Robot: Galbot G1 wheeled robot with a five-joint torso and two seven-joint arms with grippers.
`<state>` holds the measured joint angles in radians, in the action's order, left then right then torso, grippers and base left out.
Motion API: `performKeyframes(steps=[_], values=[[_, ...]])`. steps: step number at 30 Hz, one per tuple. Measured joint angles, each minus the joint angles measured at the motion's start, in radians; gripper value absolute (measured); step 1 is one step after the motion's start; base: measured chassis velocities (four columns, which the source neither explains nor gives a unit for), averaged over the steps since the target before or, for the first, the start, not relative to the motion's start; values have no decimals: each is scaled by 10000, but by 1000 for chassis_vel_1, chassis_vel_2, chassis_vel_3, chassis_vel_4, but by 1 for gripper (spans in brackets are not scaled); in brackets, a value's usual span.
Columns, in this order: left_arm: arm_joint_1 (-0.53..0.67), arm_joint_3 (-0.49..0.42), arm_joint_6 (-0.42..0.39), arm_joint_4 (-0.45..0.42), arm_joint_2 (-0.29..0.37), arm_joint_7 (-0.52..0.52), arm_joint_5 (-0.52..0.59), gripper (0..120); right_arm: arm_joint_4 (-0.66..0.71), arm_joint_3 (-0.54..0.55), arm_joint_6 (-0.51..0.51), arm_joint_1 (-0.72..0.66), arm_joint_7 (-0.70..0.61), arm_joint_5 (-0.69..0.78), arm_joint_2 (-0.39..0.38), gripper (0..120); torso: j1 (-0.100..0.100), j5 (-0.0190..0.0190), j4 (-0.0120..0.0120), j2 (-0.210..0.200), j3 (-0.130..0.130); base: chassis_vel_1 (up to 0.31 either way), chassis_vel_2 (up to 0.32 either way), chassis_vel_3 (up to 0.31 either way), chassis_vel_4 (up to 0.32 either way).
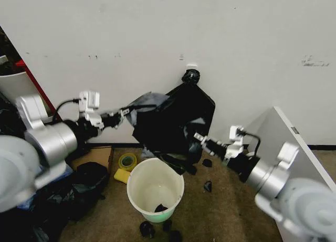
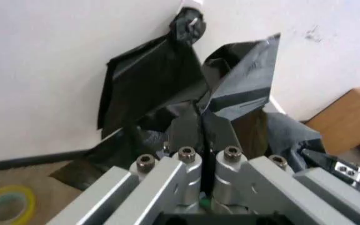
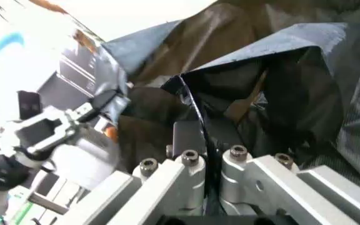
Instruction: Place the garbage bag over the trash bin.
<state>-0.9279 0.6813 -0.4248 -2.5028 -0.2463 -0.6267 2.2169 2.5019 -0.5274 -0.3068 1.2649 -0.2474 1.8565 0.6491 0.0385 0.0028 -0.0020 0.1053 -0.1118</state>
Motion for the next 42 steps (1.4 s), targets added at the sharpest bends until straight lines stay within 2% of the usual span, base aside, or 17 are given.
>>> performKeyframes(steps=[4, 8, 10, 13, 15, 18, 21, 25, 29, 30, 36, 42], values=[[390, -58, -134, 0, 276, -385, 706, 0, -6, 40, 23, 236, -308, 199, -348, 0, 0, 4, 2, 0, 1, 0, 0, 0, 0], [-51, -369, -173, 15, -175, -645, 360, 0, -9, 728, 62, 341, -377, -413, 83, 0, 0, -1, 0, 0, 1, 0, 0, 0, 0], [-410, -1043, -150, 30, -688, -861, -168, 0, -13, 1325, 26, 499, -442, -1057, 654, 0, 0, -4, 1, 0, 1, 0, 0, 0, 0], [-860, -2018, -42, 35, -1570, -1102, -1232, 0, -17, 1634, -87, 743, -414, -1669, 1055, 0, -1, -2, 0, 0, 1, 0, 0, 0, 0], [-976, -2190, -12, 35, -1819, -1137, -1553, 0, -17, 1643, -105, 794, -390, -1754, 1102, 0, 0, -4, 0, 0, 1, 0, 0, 0, 0], [-1632, -2546, 38, 38, -2856, -1248, -2657, 0, -21, 1799, -190, 1080, -243, -2311, 1622, 0, 0, -3, -1, 0, 1, 0, 0, 0, 0], [-2128, -2590, 41, 40, -3233, -1252, -3061, 0, -120, 1975, -231, 1220, -148, -2718, 2065, 0, 0, -3, -2, 0, 1, 0, 0, 0, 0], [-3457, -2645, 42, 216, -4042, -943, -4555, 0, -843, 2438, -183, 1512, 70, -3752, 3204, 0, -1, -1, 3, 0, 1, 0, 0, 0, 0], [-3886, -2608, 341, 700, -4291, -213, -5710, 0, -1589, 2850, 94, 1595, 334, -4534, 4297, 0, -1, -1, 0, 0, 1, 0, 0, 0, 0], [-3886, -2608, 341, 700, -4291, -213, -5710, 0, -1589, 2850, 94, 1595, 334, -4534, 4297, 0, -1, -1, 0, 0, 1, 0, 0, 0, 0], [-3918, -2636, 1068, 1489, -4742, 546, -6967, 0, -2798, 2939, 406, 1300, 763, -5512, 5744, 0, 0, -2, -1, 0, 1, 0, 0, 0, 0], [-4648, -2807, 1383, 1899, -5459, 925, -8533, 0, -3541, 3465, 543, 1852, 644, -7104, 5882, 0, -1, -5, 2, 0, 0, 0, 0, 0, 0]])
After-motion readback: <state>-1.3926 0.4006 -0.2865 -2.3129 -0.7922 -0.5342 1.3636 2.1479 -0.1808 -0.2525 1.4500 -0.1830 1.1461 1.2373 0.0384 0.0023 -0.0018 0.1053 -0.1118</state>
